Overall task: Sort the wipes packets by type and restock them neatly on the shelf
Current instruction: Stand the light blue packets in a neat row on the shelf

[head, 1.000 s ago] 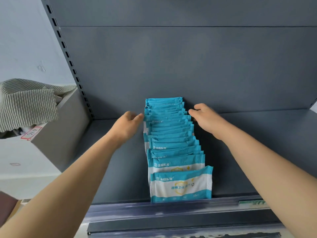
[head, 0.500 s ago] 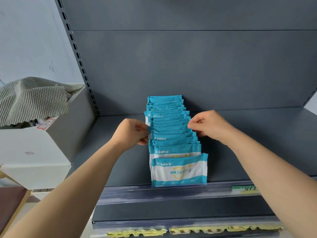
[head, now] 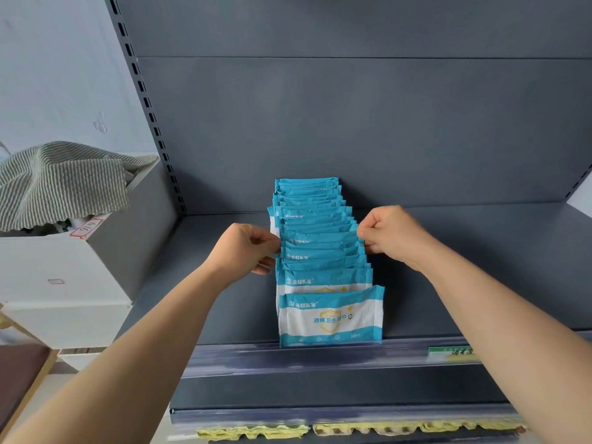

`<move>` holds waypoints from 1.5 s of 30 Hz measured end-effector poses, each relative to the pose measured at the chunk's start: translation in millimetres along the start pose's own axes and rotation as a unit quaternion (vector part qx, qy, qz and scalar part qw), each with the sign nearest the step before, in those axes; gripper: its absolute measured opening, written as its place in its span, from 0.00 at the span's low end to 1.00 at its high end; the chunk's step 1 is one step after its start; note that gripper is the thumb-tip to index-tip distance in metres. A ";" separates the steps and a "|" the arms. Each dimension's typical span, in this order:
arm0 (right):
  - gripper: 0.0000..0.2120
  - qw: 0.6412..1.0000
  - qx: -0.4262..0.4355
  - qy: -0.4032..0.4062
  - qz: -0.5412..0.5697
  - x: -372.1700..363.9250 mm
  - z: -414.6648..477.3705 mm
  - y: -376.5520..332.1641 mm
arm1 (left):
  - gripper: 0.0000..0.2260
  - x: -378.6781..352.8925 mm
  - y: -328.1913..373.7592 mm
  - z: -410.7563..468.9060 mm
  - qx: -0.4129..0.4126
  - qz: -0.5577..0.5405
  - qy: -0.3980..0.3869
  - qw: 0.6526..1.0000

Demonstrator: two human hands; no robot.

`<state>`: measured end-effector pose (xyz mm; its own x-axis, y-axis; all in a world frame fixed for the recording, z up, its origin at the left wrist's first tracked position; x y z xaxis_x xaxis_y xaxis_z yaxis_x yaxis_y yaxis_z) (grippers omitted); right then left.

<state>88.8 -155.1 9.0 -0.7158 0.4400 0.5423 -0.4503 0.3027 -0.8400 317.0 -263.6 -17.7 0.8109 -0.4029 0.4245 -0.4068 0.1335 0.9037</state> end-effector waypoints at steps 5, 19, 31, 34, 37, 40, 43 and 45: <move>0.02 1.000 0.015 0.022 -0.009 10.1 11.8 -4.4 | 0.07 13.1 4.7 13.0 -0.037 0.030 0.077 0.996; 0.06 0.998 0.039 0.020 -0.050 -9.4 49.8 -16.2 | 0.05 8.8 22.3 63.7 -0.035 0.028 0.077 0.996; 0.05 0.997 0.043 0.059 -0.033 -2.3 58.9 -7.7 | 0.12 3.2 28.2 62.4 -0.034 0.019 0.099 0.994; 0.07 0.995 0.054 0.065 -0.049 -4.7 59.0 -9.0 | 0.17 5.3 29.8 59.7 -0.024 -0.021 0.121 0.992; 0.09 0.994 0.061 0.073 -0.058 -4.9 58.9 -11.3 | 0.17 6.9 30.1 59.1 -0.027 -0.023 0.124 0.992; 0.09 0.994 0.055 0.073 -0.056 -5.0 59.1 -10.5 | 0.12 6.5 30.4 61.2 -0.043 0.018 0.115 0.992; 0.08 0.993 0.048 0.088 -0.065 0.4 57.8 -10.3 | 0.10 8.3 28.5 62.0 -0.048 0.040 0.117 0.991; 0.05 0.994 0.045 0.081 -0.066 1.5 57.0 -11.2 | 0.07 6.5 27.0 61.9 -0.046 0.052 0.096 0.993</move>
<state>62.3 -205.9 18.2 -0.5563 0.5337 0.6370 -0.5848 0.2932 -0.7564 285.2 -318.6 6.0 0.8353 -0.2028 0.5110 -0.4602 0.2505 0.8517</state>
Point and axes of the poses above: each hand's wrist, its own z-axis towards the middle knuckle, its own x-axis out of the back of the hand, y = z × x, the point moved 6 cm from there along z, towards the middle knuckle, and after that the axes turned 5 degrees about y, right-handed, at the moved point
